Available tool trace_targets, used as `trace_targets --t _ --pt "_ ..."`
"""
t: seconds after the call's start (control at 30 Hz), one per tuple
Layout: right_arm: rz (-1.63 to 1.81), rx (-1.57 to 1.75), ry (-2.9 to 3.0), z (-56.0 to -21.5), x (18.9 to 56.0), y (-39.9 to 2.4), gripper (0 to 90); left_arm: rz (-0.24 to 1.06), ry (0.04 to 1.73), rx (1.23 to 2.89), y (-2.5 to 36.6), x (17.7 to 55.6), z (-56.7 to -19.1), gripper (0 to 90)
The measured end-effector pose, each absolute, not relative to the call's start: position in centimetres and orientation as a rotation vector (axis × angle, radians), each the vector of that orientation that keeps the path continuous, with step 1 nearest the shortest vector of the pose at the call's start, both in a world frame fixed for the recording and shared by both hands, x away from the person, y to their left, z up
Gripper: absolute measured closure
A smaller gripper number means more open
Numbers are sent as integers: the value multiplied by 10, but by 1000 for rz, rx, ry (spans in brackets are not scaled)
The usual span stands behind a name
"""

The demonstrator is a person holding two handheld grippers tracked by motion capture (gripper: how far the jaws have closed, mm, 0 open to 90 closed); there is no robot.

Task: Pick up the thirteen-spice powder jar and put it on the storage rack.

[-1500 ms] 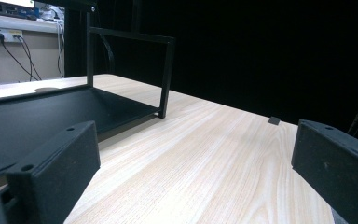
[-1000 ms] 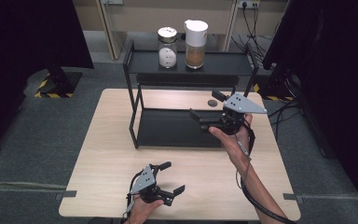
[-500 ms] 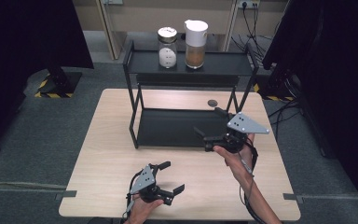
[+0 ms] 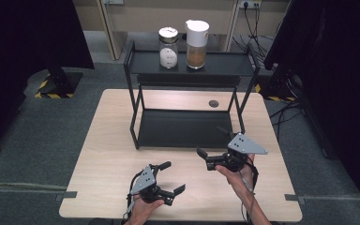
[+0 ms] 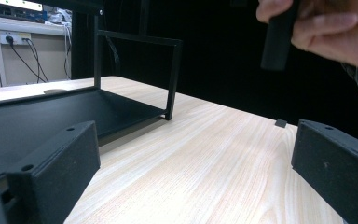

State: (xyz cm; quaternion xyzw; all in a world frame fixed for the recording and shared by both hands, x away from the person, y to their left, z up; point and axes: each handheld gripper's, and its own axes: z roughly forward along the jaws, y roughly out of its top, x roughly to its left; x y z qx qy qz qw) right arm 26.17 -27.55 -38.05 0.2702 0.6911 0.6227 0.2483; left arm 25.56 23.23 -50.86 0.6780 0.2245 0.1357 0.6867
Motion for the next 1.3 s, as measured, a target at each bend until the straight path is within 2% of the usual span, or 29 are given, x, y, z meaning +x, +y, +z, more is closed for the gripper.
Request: trace_targets --t 0.67,1.3 --pt "1758 817 1849 -435 245 -284 4 307 512 1516 233 256 -509 3" --pt "1734 827 1898 -455 242 -283 4 316 518 1508 236 258 -509 3"
